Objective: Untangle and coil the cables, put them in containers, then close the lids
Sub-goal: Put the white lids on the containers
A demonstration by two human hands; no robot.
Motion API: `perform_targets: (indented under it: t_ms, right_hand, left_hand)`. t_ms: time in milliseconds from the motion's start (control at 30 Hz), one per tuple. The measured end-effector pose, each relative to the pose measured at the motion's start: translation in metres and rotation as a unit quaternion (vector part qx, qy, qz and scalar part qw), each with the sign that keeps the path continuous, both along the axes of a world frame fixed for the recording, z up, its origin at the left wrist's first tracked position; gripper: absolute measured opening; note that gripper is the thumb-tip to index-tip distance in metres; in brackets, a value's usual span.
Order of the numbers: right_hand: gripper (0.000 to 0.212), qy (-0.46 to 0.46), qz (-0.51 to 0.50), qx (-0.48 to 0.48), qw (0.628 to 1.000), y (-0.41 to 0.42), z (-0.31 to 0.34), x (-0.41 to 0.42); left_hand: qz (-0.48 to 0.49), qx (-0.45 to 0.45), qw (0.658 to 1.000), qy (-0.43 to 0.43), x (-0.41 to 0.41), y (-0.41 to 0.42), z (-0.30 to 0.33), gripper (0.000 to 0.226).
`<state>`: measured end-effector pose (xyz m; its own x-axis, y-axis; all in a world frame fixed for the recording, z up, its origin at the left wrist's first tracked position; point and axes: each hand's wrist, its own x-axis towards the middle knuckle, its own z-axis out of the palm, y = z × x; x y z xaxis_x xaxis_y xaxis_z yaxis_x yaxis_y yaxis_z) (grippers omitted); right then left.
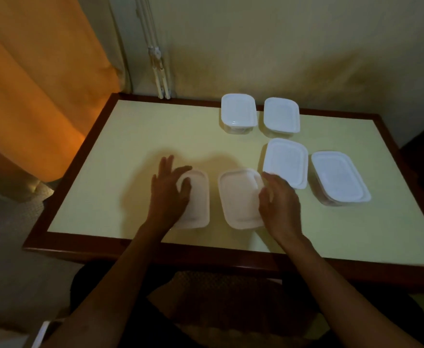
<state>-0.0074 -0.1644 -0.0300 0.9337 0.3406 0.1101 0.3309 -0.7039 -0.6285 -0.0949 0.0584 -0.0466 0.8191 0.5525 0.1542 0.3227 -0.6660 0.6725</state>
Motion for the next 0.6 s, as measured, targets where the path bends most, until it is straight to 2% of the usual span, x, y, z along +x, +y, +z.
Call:
perform_targets:
  t_ms: [67,133,200,300,400,500,600]
  right_hand:
    - [0.047,0.08,0.006,-0.034,0.996,-0.022,0.009,-0.01]
    - [0.046,0.156,0.01,-0.024,0.987,-0.031,0.007,-0.016]
    - [0.045,0.173,-0.013,0.052,0.983,-0.032,0.003,-0.017]
    - [0.047,0.213,-0.06,0.167,0.961,-0.027,0.006,-0.017]
    - [0.045,0.185,-0.053,0.208,0.959,-0.012,0.021,-0.015]
    - [0.046,0.144,-0.016,0.16,0.976,0.008,0.024,-0.01]
    - [0.049,0.138,0.038,0.098,0.985,0.017,0.017,-0.008]
  left_hand:
    - [0.06,-0.07,0.995,-0.04,-0.02,0.002,0.0,0.031]
    - [0.079,-0.202,0.974,-0.059,-0.039,-0.004,0.001,0.033]
    - [0.081,-0.291,0.95,-0.076,-0.049,-0.013,-0.004,0.036]
    - [0.059,-0.368,0.924,-0.091,-0.049,-0.025,-0.006,0.043]
    - [0.012,-0.469,0.876,-0.113,-0.037,-0.033,0.002,0.054]
    - [-0.015,-0.468,0.876,-0.118,-0.017,-0.046,0.012,0.062]
    - [-0.013,-0.371,0.924,-0.086,0.001,-0.062,0.018,0.07]
